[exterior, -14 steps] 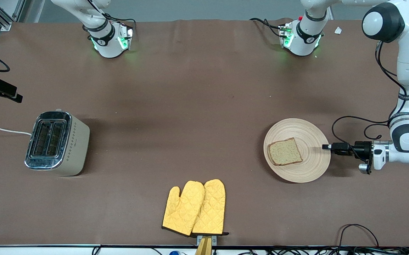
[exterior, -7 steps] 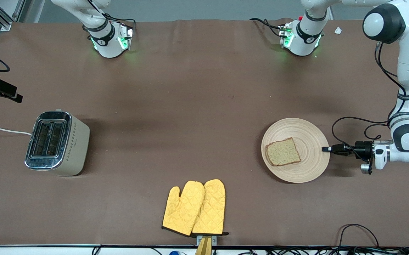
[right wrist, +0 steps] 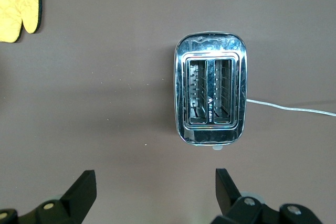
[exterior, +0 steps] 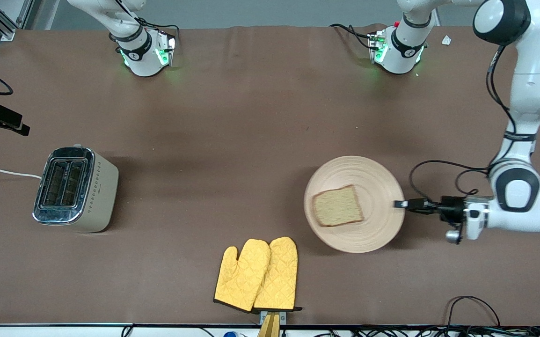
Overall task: Move plate and put bread in toaster
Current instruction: 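Push the wooden plate with the left gripper toward the toaster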
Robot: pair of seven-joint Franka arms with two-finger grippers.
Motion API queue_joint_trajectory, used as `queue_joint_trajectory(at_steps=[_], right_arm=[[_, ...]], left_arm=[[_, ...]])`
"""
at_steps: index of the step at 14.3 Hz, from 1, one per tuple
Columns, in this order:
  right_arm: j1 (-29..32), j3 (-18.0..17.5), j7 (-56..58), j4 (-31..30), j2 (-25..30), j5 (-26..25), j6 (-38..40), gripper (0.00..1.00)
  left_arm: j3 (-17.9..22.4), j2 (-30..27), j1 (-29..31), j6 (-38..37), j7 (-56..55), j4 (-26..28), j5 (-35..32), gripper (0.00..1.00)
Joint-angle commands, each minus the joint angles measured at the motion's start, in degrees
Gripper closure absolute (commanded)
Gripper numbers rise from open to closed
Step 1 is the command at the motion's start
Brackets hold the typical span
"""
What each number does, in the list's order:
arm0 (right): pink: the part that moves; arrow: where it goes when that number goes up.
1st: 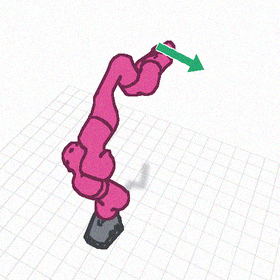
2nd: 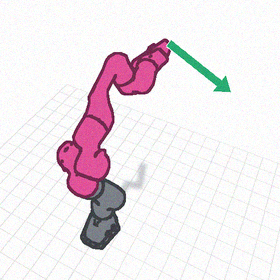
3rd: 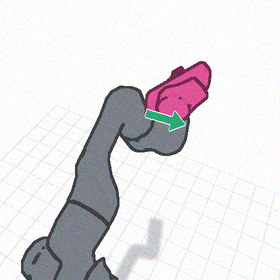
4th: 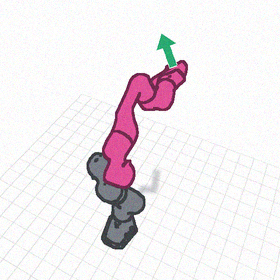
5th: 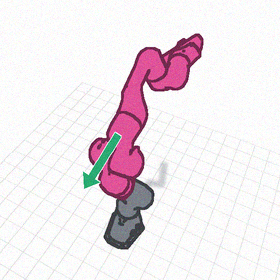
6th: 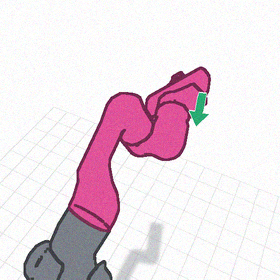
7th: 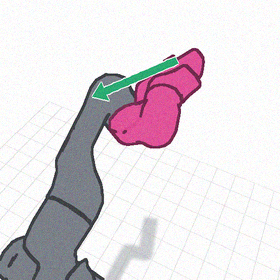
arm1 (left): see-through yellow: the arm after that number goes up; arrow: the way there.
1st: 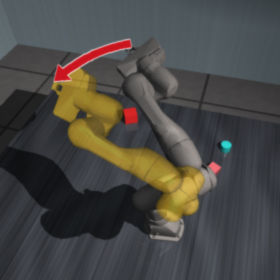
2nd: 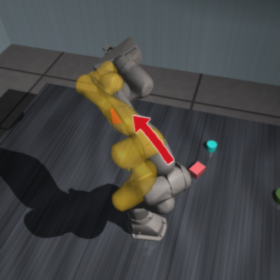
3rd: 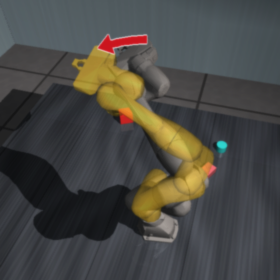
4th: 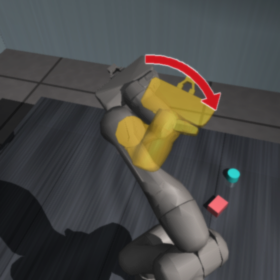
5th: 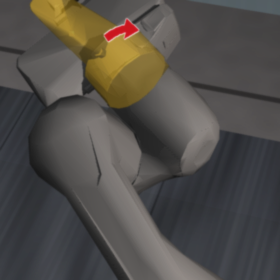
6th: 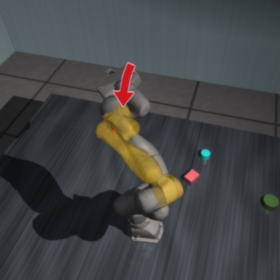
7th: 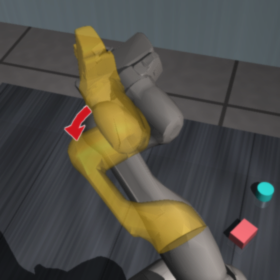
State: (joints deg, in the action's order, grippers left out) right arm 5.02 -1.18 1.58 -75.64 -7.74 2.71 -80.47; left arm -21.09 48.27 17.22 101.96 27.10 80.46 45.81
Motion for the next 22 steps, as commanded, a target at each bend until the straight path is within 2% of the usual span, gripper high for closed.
queue_joint_trajectory(at_steps=[1, 3, 5, 7, 10, 13, 14, 15, 16, 19, 20, 22], right_arm=[[0.3, -0.1, 0.2, -0.3, 0.4, 0.6, 0.1, 0.0], [0.2, -0.1, 0.2, -0.3, 0.4, 0.6, -0.1, 0.0], [0.1, -0.1, 0.1, -0.5, 0.0, 0.9, -0.7, 0.0], [-0.2, -0.1, -0.2, -1.4, -0.5, 0.9, -1.8, 0.0], [-0.3, -0.1, -1.6, -8.3, -0.3, 1.0, -9.2, 0.0], [-0.3, -0.1, -1.5, -16.7, -0.4, 4.0, -19.5, 0.0], [-0.9, -0.1, -1.5, -20.1, -0.4, 4.1, -23.8, 0.0], [-2.5, -0.1, -1.8, -23.5, -0.7, 4.1, -28.8, 0.0], [-4.3, -0.1, -2.9, -27.8, -1.7, 4.1, -34.6, 0.0], [-9.9, -0.1, -5.8, -35.5, -3.9, 4.1, -44.0, 0.0], [-11.0, -0.1, -6.3, -35.9, -5.1, 4.1, -44.8, 0.0], [-12.9, -0.1, -6.4, -36.9, -7.8, 4.1, -48.8, 0.0]], left_arm=[[-5.0, -0.3, -6.5, 9.0, -5.0, 0.3, 1.5, 1.0], [-5.0, 0.0, -15.5, 19.0, -7.0, 0.3, 5.0, 1.0], [-5.0, 2.3, -24.0, 29.0, -7.0, 0.2, 11.0, 1.0], [-4.7, 5.9, -33.0, 38.5, -7.2, -2.1, 14.5, 1.0], [-4.7, 12.6, -41.9, 45.8, -9.4, -7.5, 15.2, 1.0], [-4.8, 14.5, -43.8, 47.3, -10.6, -8.4, 16.1, 0.99], [-4.7, 14.6, -43.8, 47.2, -10.7, -8.4, 17.5, 0.92], [-4.7, 14.5, -43.9, 47.1, -10.8, -8.4, 18.1, 0.73], [-4.7, 14.5, -43.7, 47.2, -11.0, -8.2, 18.4, 0.01], [-4.7, 13.5, -41.2, 44.7, -13.9, -8.3, 18.6, 0.0], [-4.6, 13.3, -39.5, 40.7, -13.9, -8.5, 18.2, 0.0], [-2.0, 12.1, -36.7, 34.2, -13.9, -8.7, 16.8, 0.0]])
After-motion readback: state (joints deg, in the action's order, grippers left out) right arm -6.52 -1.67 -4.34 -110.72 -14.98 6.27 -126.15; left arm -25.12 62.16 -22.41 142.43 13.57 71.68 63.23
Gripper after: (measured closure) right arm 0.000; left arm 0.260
